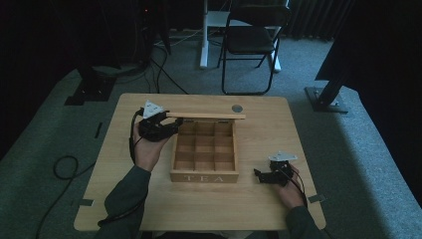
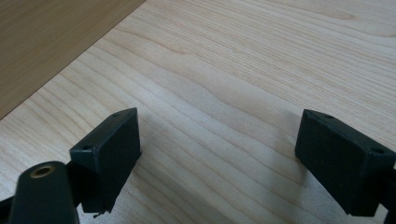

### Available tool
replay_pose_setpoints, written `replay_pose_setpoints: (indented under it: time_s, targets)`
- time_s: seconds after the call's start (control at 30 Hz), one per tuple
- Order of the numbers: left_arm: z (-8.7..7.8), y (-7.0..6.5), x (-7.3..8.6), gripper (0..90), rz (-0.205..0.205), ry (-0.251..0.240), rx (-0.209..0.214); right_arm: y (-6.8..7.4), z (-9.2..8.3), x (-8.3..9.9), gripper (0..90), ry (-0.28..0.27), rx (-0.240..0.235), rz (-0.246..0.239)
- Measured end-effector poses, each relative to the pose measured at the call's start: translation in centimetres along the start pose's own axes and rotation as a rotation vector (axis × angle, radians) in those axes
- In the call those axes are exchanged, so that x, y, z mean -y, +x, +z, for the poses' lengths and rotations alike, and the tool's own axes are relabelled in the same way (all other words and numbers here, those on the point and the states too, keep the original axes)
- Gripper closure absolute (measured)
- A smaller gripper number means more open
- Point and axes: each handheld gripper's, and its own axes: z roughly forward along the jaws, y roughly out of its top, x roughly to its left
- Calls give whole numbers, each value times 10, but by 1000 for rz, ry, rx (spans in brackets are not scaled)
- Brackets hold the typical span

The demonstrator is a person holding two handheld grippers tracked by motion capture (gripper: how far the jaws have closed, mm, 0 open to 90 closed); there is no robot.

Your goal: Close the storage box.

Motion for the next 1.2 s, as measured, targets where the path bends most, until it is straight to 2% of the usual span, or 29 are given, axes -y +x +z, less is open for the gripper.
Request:
replay_pose_setpoints:
  time_s: [0.2,0.3,0.87,1.2]
  targets:
    - [-2,0,5,410,-18,11,19,0,0,0,138,0,0,0]
    - [-2,2,8,405,-40,14,34,0,0,0,138,0,0,0]
    - [-6,-3,18,406,-78,27,31,0,0,0,138,0,1,0]
    - [-8,-4,21,406,-68,46,32,0,0,0,138,1,1,1]
